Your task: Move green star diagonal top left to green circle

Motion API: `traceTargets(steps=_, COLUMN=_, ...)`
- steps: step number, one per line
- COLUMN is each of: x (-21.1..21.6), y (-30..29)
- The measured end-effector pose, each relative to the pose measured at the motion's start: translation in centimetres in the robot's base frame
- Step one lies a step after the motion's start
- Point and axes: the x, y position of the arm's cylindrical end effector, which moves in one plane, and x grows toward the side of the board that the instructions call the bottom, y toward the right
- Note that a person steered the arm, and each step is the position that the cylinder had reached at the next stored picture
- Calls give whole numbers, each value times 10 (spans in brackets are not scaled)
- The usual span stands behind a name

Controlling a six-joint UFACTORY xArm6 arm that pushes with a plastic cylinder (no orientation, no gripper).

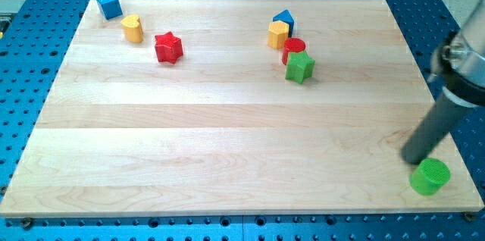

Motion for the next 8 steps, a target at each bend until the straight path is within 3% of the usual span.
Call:
traceTargets(steps=1, x=-26, y=-76)
traceTargets(steps=3, x=-168, y=-60)
traceTargets(steps=6, x=-183, y=-200)
traceTargets(steps=7, x=-197, y=-179)
traceTargets(steps=8, x=-147, y=-166)
